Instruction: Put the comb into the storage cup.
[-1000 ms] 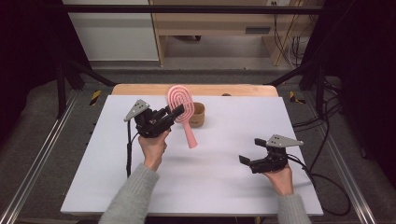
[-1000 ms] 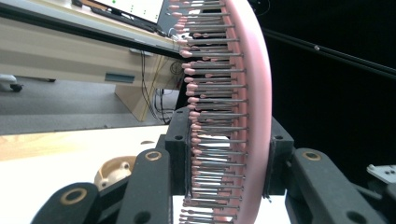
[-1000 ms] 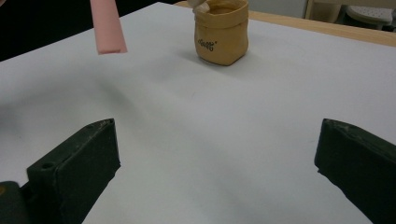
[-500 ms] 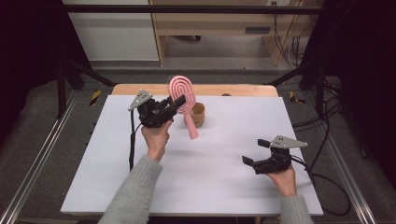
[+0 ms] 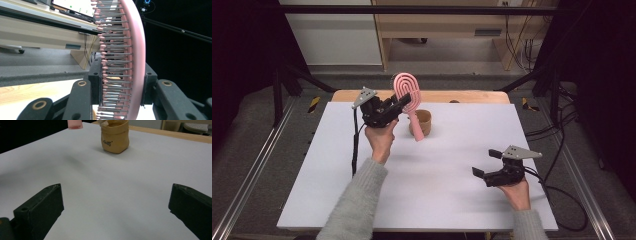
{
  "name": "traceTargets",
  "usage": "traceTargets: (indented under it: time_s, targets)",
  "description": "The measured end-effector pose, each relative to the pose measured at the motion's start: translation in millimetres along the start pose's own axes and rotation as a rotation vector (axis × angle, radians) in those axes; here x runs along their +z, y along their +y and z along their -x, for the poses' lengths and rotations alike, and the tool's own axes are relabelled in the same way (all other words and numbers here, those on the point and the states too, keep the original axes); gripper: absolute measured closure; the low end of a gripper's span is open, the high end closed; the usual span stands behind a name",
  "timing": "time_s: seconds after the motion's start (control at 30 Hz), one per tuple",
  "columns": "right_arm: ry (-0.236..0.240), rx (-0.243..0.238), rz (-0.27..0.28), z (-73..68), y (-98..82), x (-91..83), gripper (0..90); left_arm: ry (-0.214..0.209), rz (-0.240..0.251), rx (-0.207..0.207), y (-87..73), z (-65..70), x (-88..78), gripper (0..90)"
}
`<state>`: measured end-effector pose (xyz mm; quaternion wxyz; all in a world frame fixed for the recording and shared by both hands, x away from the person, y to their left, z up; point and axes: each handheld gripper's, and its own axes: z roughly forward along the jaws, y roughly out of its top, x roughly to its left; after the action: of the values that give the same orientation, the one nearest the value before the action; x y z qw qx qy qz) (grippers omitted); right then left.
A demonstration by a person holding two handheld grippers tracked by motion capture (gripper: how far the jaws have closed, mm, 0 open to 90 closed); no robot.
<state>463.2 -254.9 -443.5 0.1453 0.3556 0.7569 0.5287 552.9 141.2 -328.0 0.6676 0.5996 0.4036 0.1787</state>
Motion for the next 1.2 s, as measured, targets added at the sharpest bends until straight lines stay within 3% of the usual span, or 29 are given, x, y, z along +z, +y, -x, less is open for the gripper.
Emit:
traceTargets:
  time_s: [0.57, 1.2]
  targets:
    - [-0.002, 0.005, 0.002, 0.7, -0.5, -0.9, 0.1, 0.025, 0.017, 0.009, 13.0, 0.4, 17.7, 62.9]
    - [0.002, 0.003, 0.004, 0.6, -0.4, -1.3, 0.1, 0.049, 0.037, -0.015, 18.6, -4.3, 39.8, 62.9]
